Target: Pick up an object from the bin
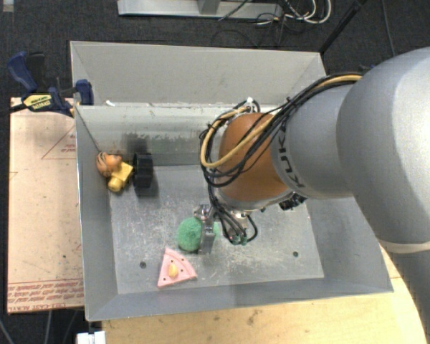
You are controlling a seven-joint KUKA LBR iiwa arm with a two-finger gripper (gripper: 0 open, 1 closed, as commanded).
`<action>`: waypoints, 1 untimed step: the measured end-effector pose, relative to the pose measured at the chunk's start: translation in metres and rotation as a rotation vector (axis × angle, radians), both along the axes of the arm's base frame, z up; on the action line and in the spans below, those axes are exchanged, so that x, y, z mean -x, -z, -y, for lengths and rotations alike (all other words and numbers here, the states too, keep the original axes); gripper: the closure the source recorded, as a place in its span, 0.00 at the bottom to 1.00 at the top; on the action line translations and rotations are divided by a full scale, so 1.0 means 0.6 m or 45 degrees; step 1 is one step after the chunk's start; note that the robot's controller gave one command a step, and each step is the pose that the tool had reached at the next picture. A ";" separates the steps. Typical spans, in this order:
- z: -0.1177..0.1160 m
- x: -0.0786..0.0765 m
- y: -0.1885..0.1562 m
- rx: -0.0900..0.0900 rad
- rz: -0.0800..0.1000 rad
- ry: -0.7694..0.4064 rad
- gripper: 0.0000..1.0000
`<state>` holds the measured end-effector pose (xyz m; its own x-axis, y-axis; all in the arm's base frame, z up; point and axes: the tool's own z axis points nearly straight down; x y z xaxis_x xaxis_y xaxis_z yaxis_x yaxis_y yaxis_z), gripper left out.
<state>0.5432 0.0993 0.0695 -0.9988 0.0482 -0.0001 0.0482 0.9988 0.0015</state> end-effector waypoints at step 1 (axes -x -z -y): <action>-0.009 0.001 -0.082 0.002 -0.008 0.014 1.00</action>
Offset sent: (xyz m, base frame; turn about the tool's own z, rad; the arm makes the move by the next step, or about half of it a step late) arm 0.0250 -0.0006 0.0005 0.0163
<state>0.5427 0.1047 0.1185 -0.9983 0.0588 0.0057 0.0588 0.9983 -0.0002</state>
